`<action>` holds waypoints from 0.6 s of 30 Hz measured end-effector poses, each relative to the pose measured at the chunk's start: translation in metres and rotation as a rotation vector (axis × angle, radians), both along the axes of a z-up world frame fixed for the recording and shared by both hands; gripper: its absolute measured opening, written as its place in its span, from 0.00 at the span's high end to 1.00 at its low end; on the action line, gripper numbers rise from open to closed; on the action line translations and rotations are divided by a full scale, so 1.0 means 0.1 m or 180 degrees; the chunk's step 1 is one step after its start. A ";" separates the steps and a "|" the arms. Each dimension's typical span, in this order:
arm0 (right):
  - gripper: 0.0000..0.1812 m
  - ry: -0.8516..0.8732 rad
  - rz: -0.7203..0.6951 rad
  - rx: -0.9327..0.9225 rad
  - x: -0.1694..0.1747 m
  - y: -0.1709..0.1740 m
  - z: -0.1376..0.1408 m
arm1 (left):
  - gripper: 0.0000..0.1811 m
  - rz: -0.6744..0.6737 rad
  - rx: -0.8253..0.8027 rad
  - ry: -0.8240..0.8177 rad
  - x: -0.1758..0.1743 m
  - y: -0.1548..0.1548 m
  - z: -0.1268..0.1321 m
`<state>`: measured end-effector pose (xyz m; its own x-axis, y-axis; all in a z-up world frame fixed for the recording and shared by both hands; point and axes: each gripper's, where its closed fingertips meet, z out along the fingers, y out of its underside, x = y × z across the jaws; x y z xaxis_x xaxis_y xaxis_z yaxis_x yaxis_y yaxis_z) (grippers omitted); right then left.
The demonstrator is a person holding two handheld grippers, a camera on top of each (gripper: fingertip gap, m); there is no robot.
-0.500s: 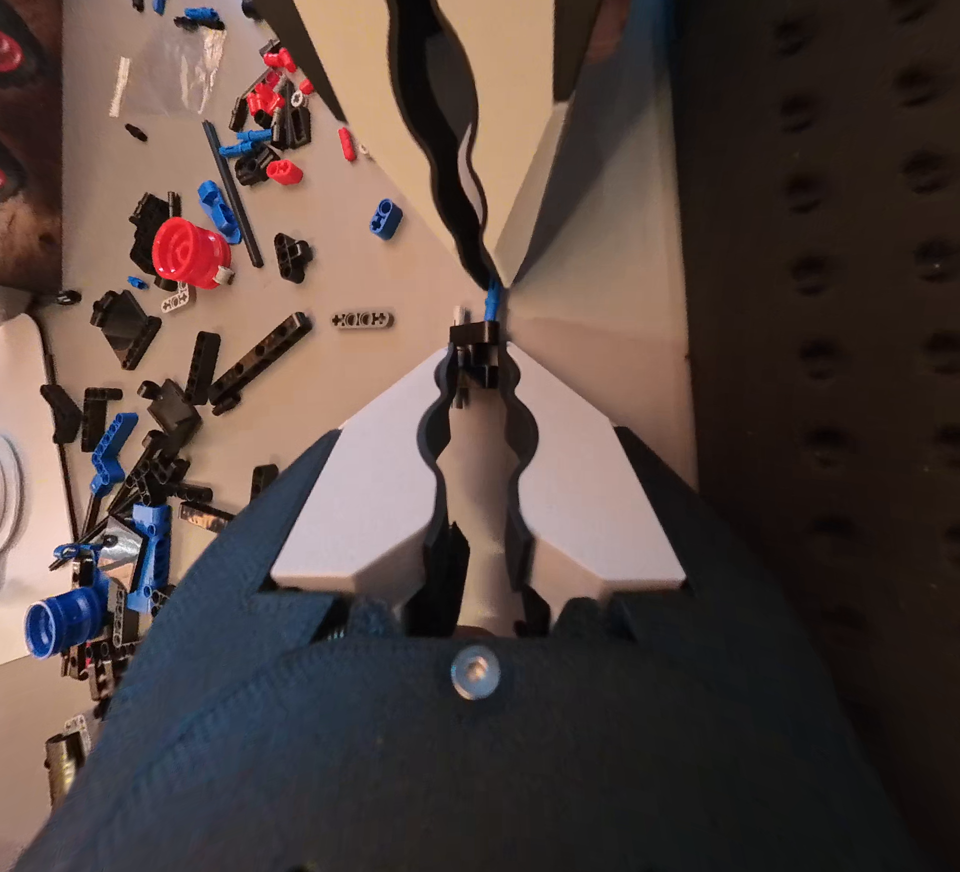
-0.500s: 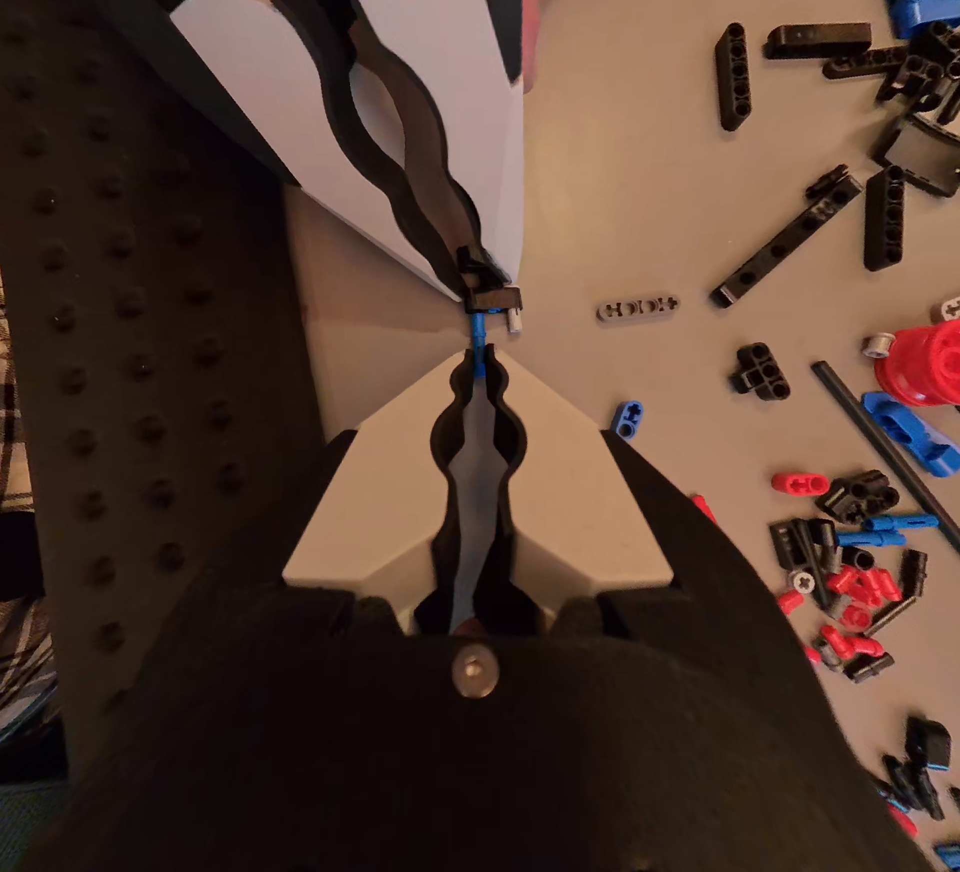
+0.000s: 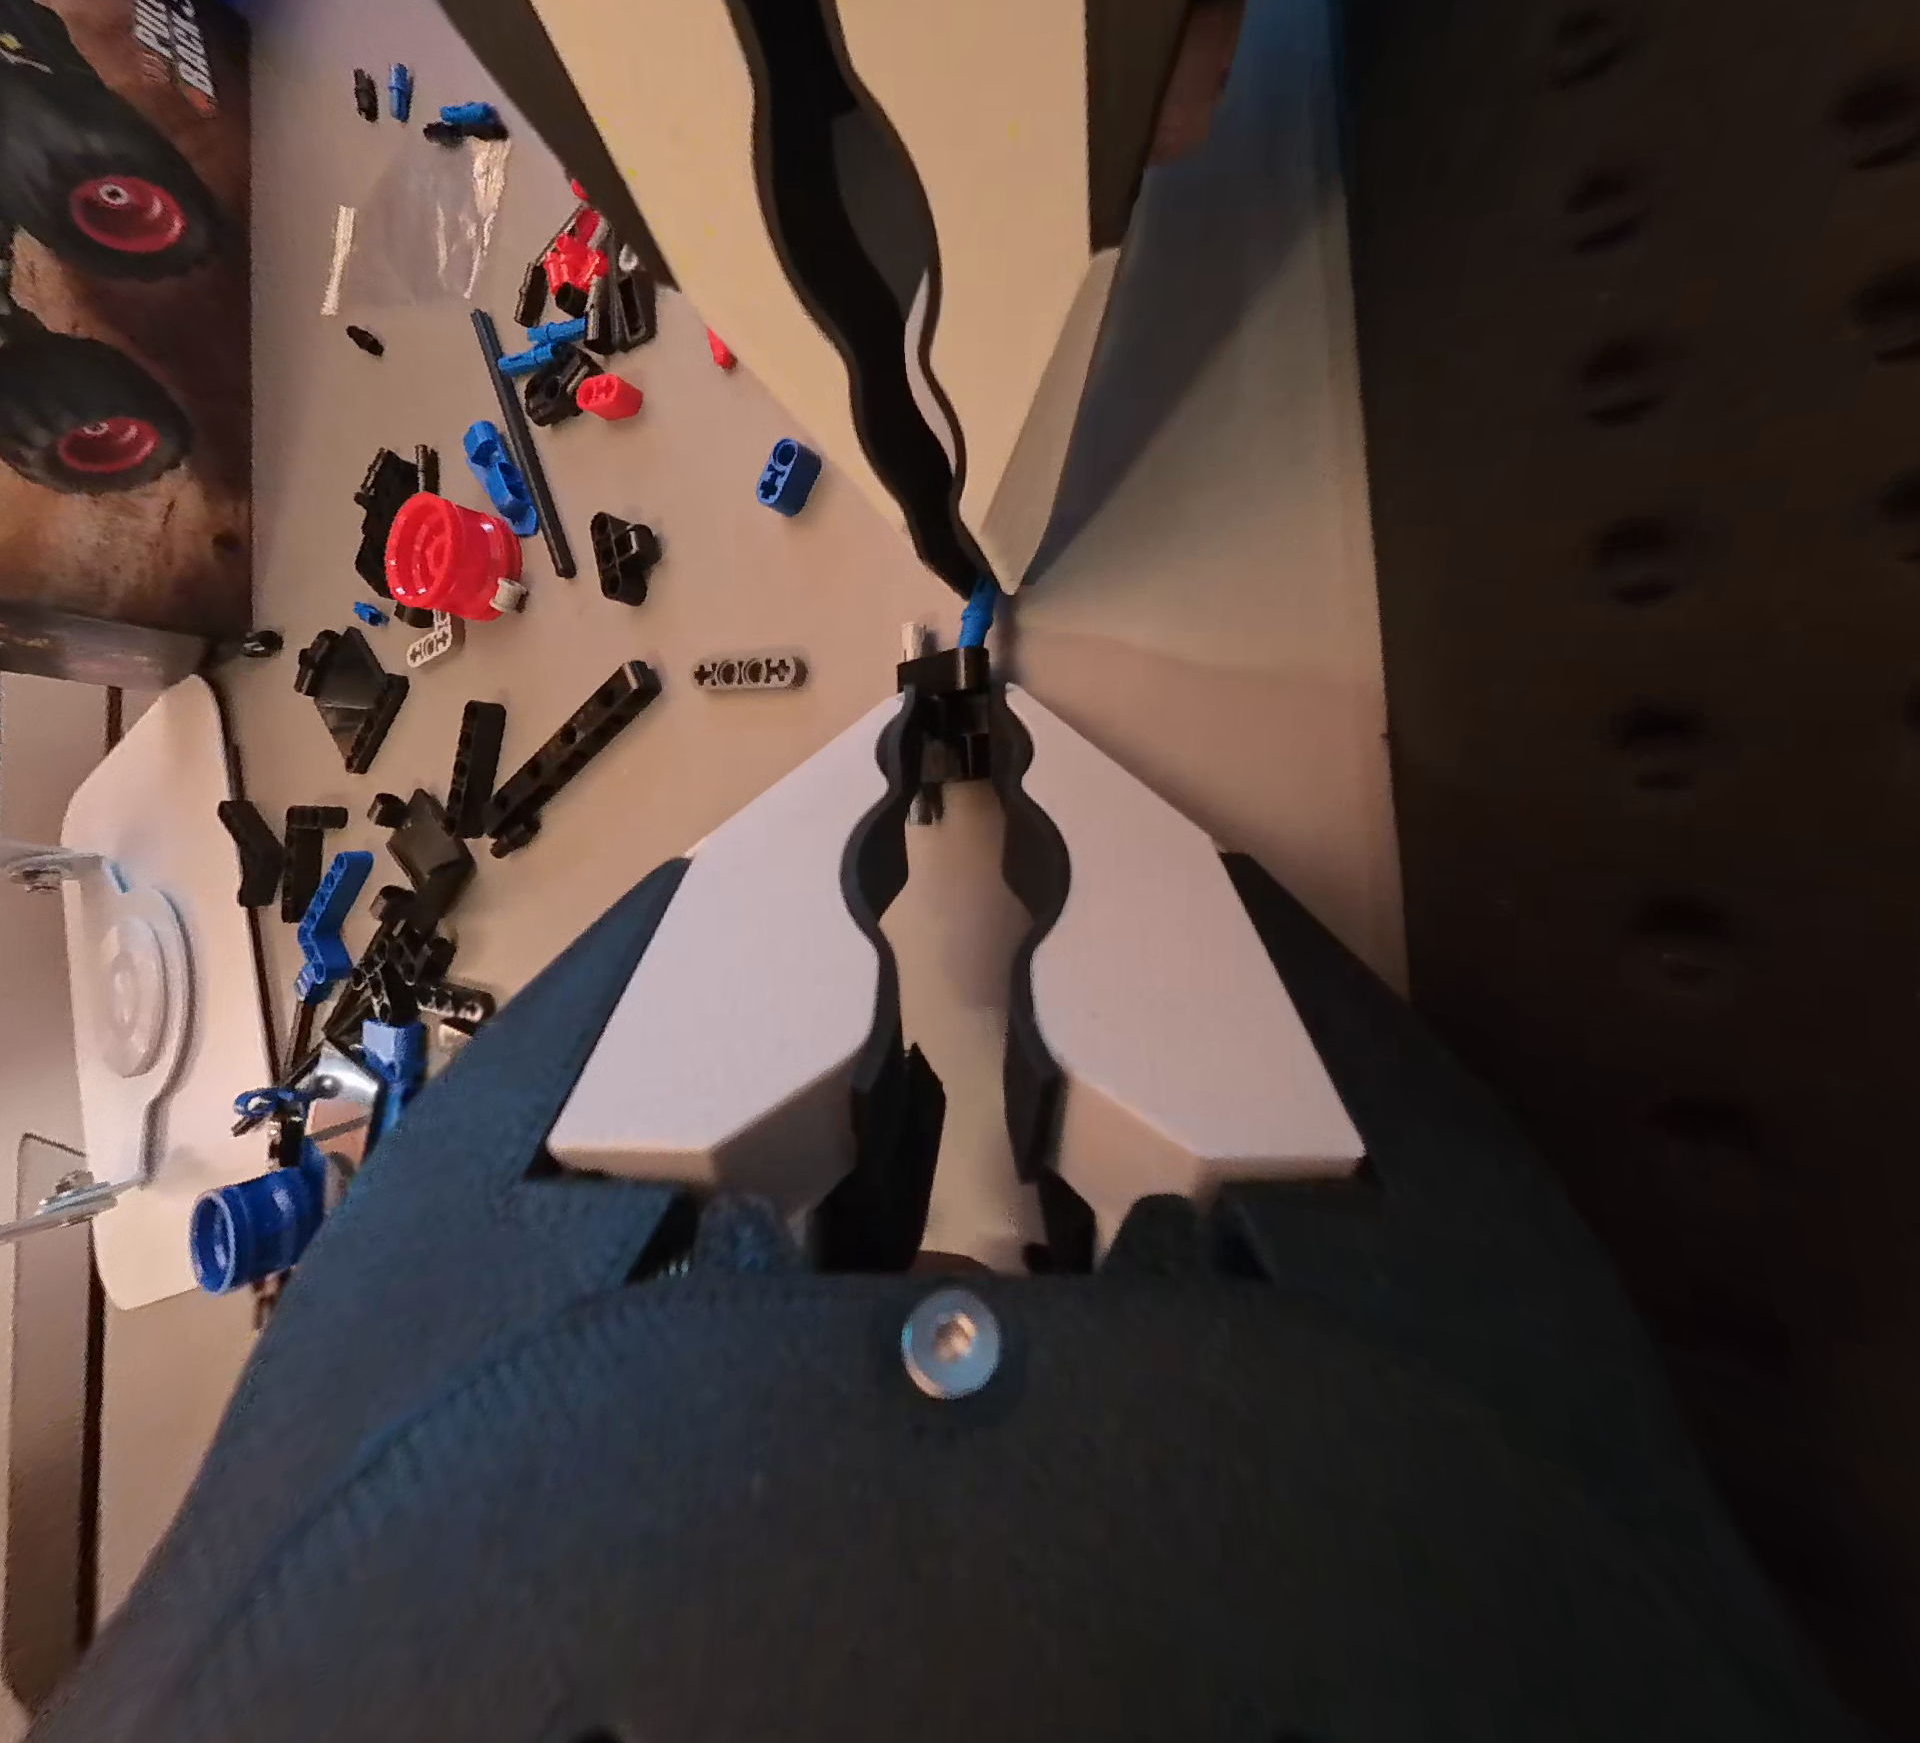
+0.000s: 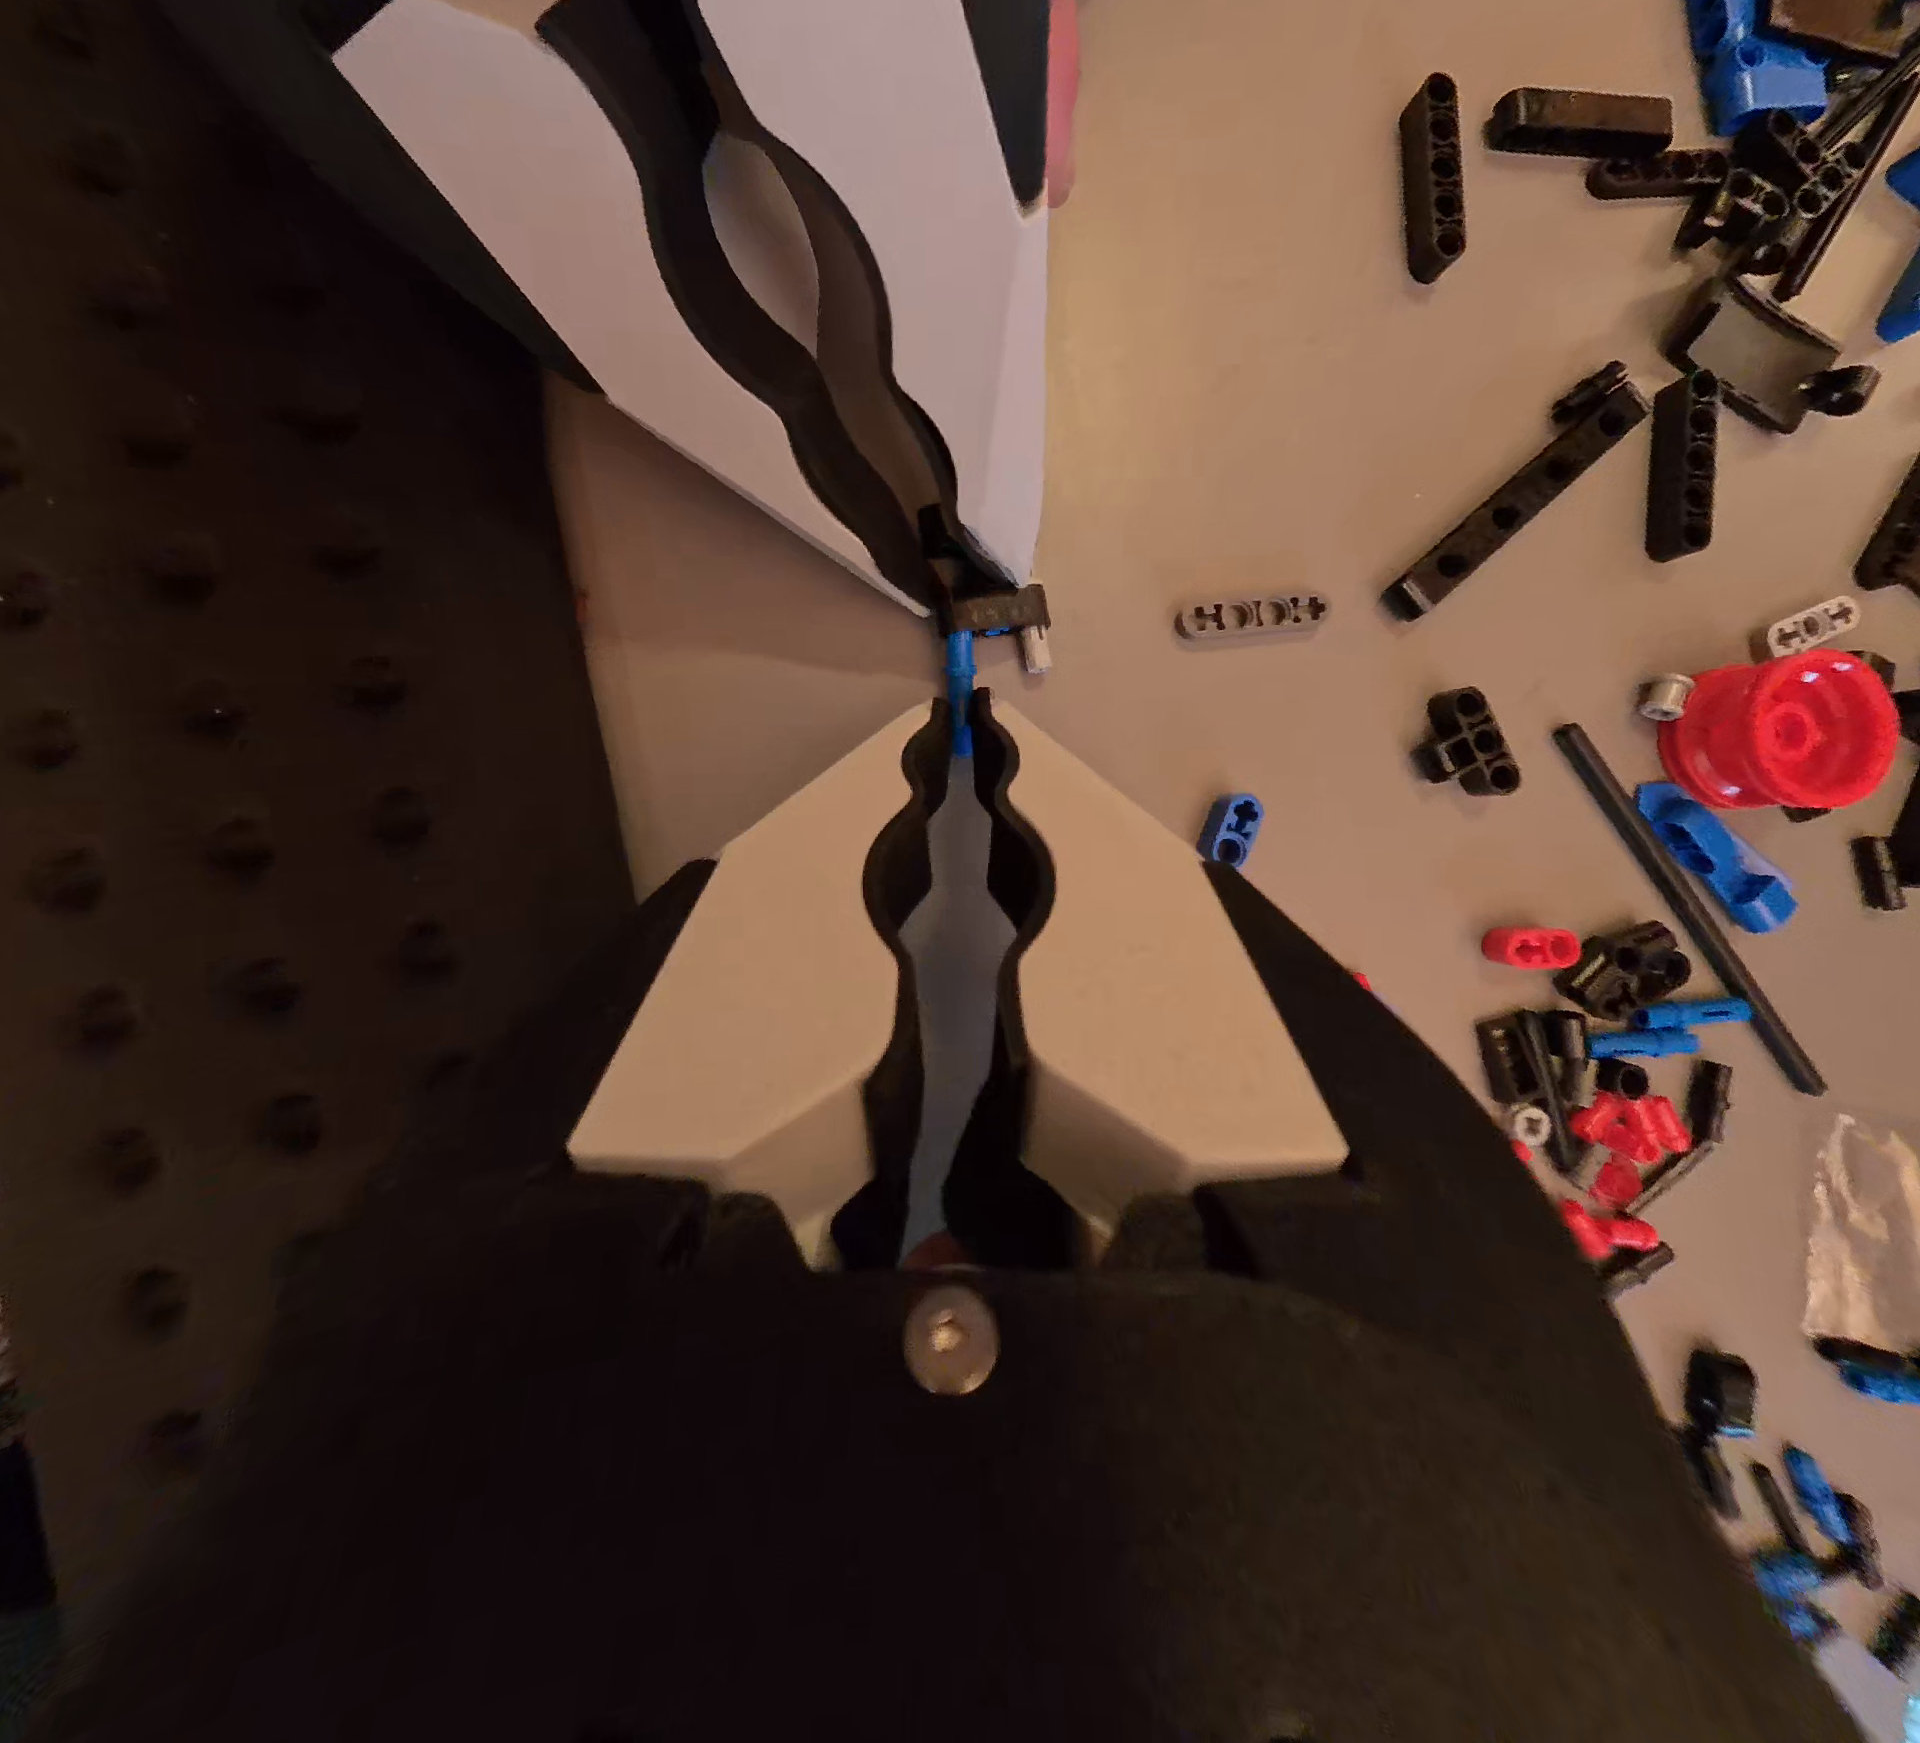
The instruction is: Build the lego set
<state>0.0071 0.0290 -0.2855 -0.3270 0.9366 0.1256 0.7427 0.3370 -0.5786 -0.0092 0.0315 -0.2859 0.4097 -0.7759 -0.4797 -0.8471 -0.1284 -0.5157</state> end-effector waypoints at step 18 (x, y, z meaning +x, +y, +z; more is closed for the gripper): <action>1.00 0.0243 0.0006 0.1159 0.00 0.03 0.02 | 0.95 -0.0088 0.0423 0.0258 0.03 0.00 0.03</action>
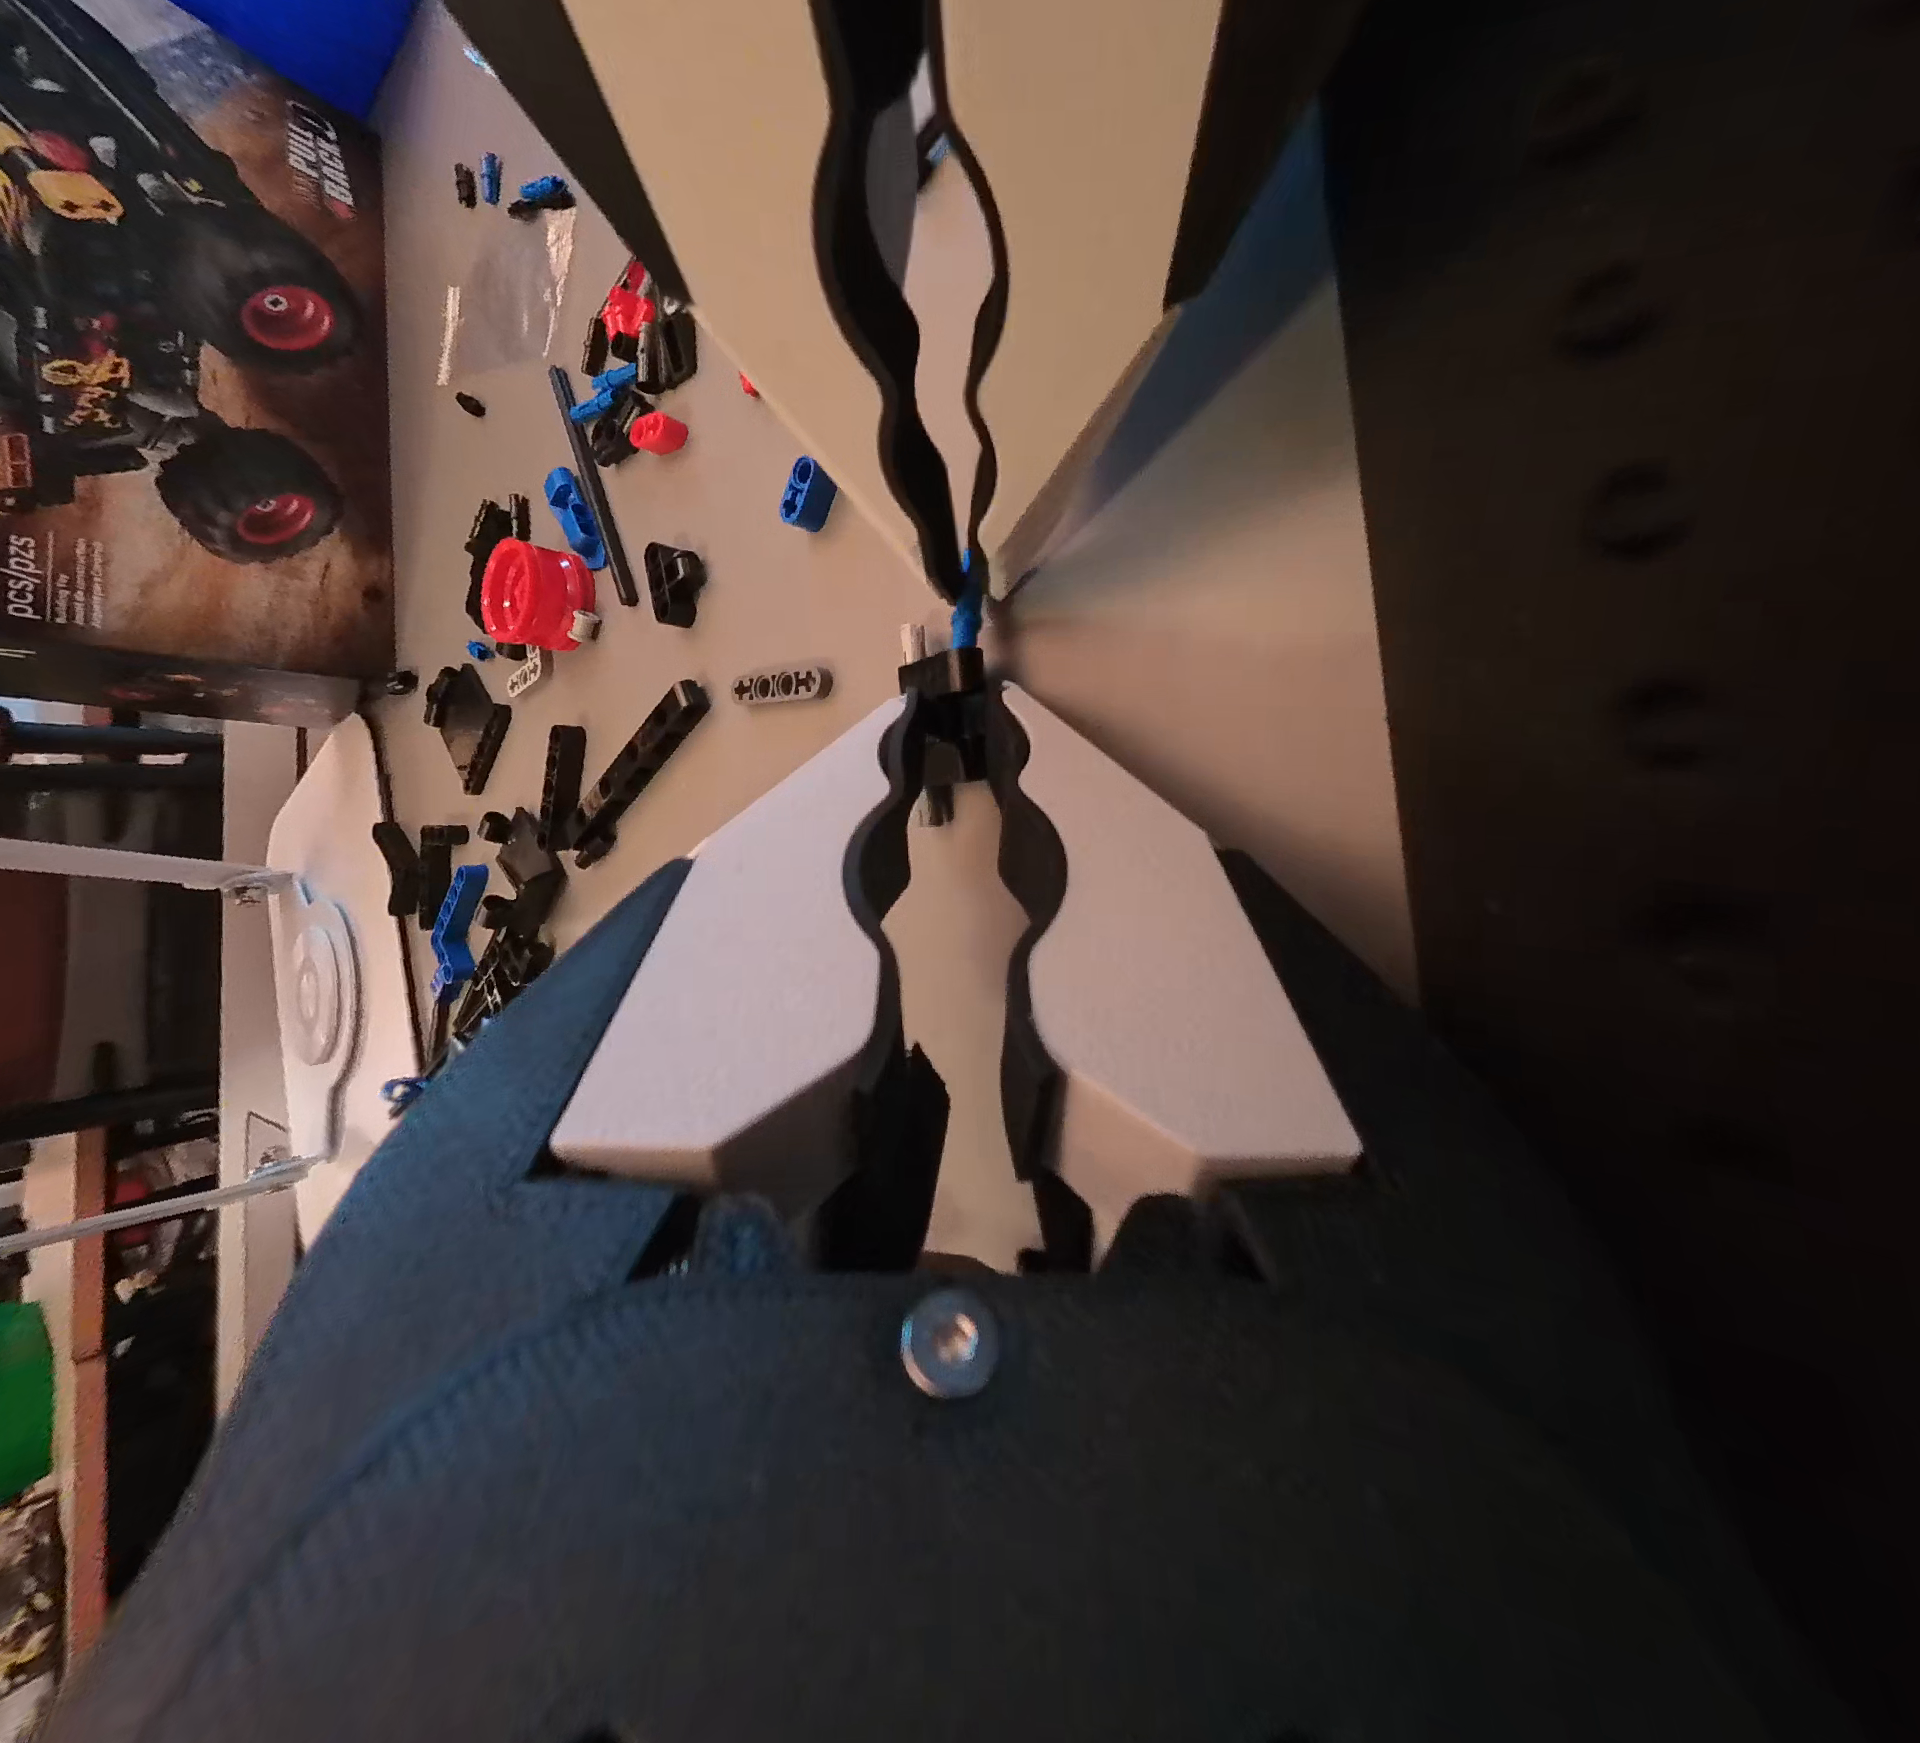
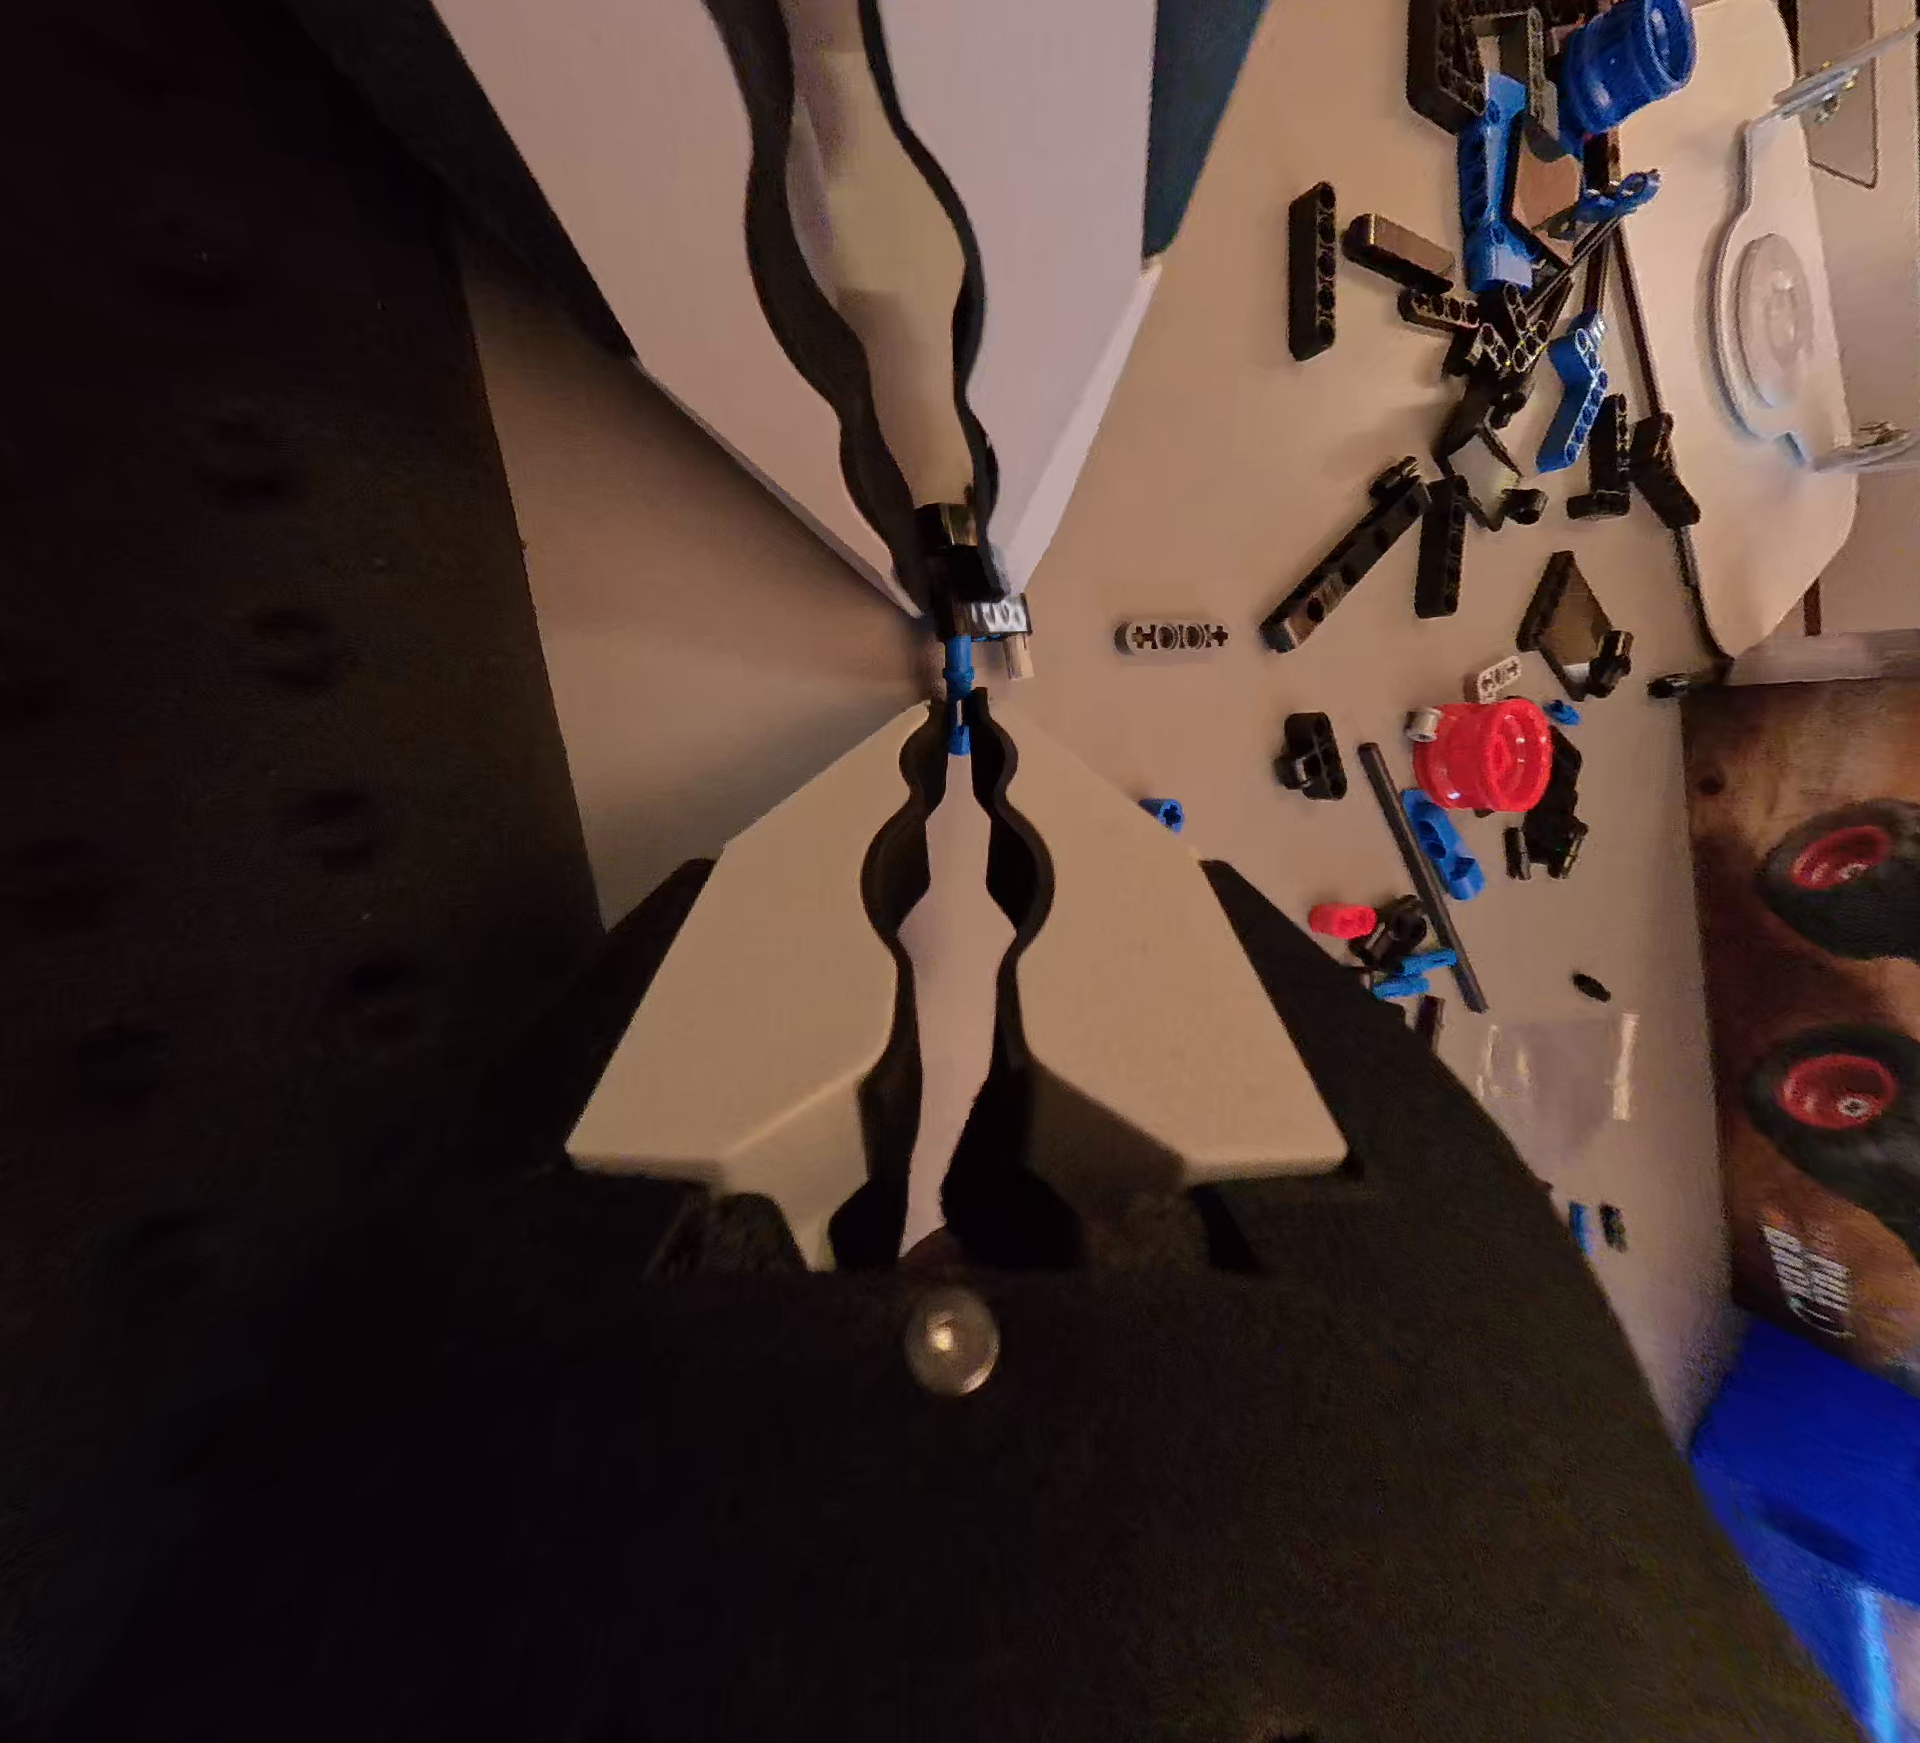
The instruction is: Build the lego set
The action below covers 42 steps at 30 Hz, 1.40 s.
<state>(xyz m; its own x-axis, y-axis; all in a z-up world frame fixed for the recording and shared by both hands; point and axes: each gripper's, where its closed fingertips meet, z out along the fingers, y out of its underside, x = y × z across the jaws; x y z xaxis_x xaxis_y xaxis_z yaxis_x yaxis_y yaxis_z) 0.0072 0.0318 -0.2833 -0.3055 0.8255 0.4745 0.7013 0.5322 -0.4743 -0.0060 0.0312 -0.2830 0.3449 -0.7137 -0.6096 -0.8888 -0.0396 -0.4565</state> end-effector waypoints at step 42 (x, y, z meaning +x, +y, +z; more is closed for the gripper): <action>1.00 0.0225 -0.0014 0.0444 0.06 0.00 0.06 | 0.96 -0.0054 0.0347 0.0284 0.09 0.01 0.04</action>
